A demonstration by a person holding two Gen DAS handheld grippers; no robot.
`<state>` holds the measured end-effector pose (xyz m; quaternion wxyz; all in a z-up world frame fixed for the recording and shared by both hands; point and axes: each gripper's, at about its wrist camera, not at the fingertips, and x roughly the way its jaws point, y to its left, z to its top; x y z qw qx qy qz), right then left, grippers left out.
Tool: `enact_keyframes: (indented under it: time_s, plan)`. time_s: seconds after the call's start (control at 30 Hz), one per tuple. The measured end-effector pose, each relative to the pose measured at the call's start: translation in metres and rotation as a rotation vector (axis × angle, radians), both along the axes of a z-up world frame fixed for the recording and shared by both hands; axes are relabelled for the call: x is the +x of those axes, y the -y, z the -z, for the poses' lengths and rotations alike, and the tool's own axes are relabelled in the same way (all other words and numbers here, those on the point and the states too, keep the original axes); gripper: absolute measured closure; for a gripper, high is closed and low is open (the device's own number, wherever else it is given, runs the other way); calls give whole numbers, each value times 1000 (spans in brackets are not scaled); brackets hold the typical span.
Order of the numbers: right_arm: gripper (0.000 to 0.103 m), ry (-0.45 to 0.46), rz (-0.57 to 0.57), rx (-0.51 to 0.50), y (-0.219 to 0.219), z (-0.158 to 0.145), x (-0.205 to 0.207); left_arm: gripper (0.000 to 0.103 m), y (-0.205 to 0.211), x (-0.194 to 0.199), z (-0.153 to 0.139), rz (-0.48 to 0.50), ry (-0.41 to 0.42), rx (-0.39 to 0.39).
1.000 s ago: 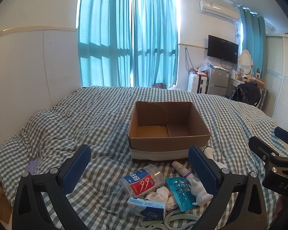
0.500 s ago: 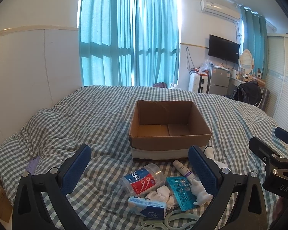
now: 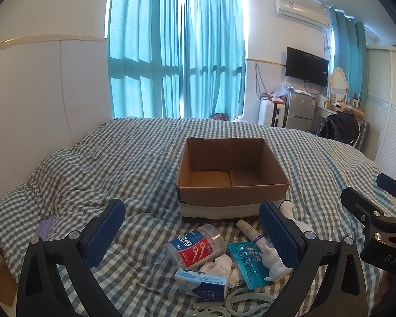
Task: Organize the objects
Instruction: 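Move both tools down toward the pile of items beside the box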
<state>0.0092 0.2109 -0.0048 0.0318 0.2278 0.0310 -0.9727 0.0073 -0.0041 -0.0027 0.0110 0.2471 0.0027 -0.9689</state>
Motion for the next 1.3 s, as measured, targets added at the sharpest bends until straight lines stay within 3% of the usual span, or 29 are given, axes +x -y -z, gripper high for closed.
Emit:
enact_keyframes:
  time_s: [0.33,0.7,0.93,1.13,1.3]
  plan:
    - [0,-15,-12,4,2,-5,5,0,-1,3,-2,4,-4,2]
    - [0,44,-17,9,0,8,1,0,7,-6,24,-31,96,-3]
    - [1,146,-29,5,2,42,-7,0,5,-9,59,-7,190,-27]
    - [7,262,-40,19,8,84,-19,0,3,-16,95,27,320,-3]
    - [13,337,-60,-9,8,108,-27,0,1,-17,116,57,372,6]
